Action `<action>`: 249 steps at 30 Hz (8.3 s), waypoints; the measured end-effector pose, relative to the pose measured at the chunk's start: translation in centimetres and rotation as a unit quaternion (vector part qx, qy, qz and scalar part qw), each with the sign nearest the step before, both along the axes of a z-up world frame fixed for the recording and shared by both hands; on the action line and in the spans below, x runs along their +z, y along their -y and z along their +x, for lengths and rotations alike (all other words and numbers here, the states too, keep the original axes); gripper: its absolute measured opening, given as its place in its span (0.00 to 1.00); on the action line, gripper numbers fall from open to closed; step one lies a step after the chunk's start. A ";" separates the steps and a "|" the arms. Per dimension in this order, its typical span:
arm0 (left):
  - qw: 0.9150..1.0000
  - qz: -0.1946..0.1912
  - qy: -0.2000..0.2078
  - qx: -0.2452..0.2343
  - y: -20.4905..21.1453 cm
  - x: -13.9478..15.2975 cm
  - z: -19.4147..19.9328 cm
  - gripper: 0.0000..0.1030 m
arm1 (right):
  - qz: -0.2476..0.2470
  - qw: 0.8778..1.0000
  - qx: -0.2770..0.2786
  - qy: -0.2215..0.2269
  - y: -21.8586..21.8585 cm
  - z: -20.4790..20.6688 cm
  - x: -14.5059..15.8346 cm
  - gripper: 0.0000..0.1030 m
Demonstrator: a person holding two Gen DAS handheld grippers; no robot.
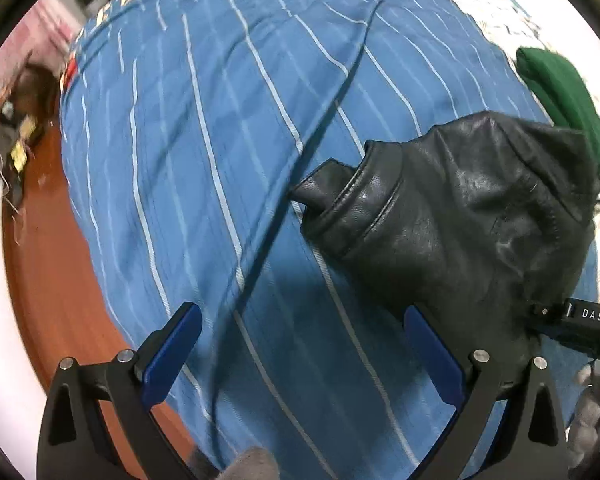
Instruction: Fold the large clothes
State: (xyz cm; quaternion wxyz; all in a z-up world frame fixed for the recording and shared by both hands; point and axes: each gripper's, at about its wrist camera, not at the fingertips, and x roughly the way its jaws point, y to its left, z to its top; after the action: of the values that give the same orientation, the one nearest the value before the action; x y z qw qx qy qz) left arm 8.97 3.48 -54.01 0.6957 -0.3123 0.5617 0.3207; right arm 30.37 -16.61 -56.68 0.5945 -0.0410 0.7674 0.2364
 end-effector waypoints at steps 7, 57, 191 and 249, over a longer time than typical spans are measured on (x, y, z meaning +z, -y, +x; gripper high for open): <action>0.983 -0.129 0.103 0.083 -0.9 -3.4 0.6 1.00 | 0.158 0.982 -0.067 -0.078 4.9 2.4 3.9 0.77; 0.923 -0.138 0.326 -0.151 -14.3 16.6 33.6 0.19 | 0.457 0.831 -0.316 0.037 5.2 17.7 16.6 0.44; 0.847 0.210 0.280 -0.401 -0.7 54.0 11.4 1.00 | -0.136 0.813 -0.296 0.482 -6.0 -21.2 72.1 0.92; 0.839 0.208 0.296 -0.406 0.0 56.0 10.5 1.00 | -0.134 0.804 -0.296 0.498 -6.6 -22.0 73.9 0.95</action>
State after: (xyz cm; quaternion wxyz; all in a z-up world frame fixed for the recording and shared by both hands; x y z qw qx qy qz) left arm 19.49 3.45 2.02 0.9453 0.0153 0.3256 0.0111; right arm 8.32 -9.98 17.19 0.9246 -0.0028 0.3651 -0.1090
